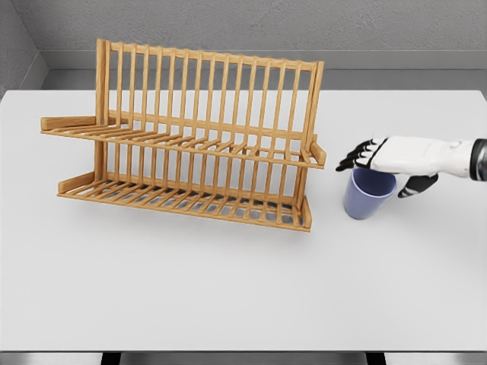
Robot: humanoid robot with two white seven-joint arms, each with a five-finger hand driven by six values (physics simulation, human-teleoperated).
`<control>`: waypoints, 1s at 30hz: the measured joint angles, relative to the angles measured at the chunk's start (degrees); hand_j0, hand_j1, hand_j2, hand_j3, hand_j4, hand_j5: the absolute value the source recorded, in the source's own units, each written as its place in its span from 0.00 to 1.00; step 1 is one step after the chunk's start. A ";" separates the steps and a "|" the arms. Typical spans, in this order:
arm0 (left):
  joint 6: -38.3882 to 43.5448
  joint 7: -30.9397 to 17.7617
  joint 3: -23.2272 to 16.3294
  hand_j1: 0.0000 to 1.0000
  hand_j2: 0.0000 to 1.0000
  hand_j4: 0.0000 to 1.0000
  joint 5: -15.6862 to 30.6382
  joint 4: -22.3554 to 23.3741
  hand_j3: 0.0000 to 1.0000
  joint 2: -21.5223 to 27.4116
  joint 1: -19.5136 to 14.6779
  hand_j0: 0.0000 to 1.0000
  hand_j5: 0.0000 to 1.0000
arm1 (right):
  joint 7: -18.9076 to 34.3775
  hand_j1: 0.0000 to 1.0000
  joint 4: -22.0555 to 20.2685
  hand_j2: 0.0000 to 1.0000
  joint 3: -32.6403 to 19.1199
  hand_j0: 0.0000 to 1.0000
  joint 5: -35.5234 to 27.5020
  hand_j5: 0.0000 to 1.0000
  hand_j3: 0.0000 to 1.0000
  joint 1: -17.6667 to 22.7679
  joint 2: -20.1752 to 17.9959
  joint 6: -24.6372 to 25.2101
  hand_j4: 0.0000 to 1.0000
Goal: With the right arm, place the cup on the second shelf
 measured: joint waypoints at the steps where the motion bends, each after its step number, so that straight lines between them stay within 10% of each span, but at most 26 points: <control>1: -0.01 0.00 0.00 1.00 1.00 1.00 0.00 0.00 1.00 0.00 0.00 1.00 1.00 | 0.00 1.00 0.22 1.00 0.29 1.00 0.00 1.00 1.00 0.00 0.03 0.00 1.00; 23: -0.01 -0.01 0.00 1.00 1.00 1.00 0.00 0.00 1.00 0.00 0.00 1.00 1.00 | 0.00 1.00 0.49 1.00 2.22 1.00 0.01 1.00 1.00 -1.85 0.05 -0.62 1.00; 26: -0.01 0.00 0.00 1.00 1.00 1.00 0.00 -0.01 1.00 0.00 0.00 1.00 1.00 | 0.00 0.67 0.46 0.67 2.56 0.67 0.00 0.67 0.67 -1.85 0.04 -0.61 0.67; 30: -0.02 -0.02 0.00 1.00 1.00 1.00 0.00 0.00 1.00 0.00 0.00 1.00 1.00 | -0.08 0.60 0.44 0.60 2.65 0.60 -0.14 0.60 0.60 -1.85 0.01 -0.37 0.60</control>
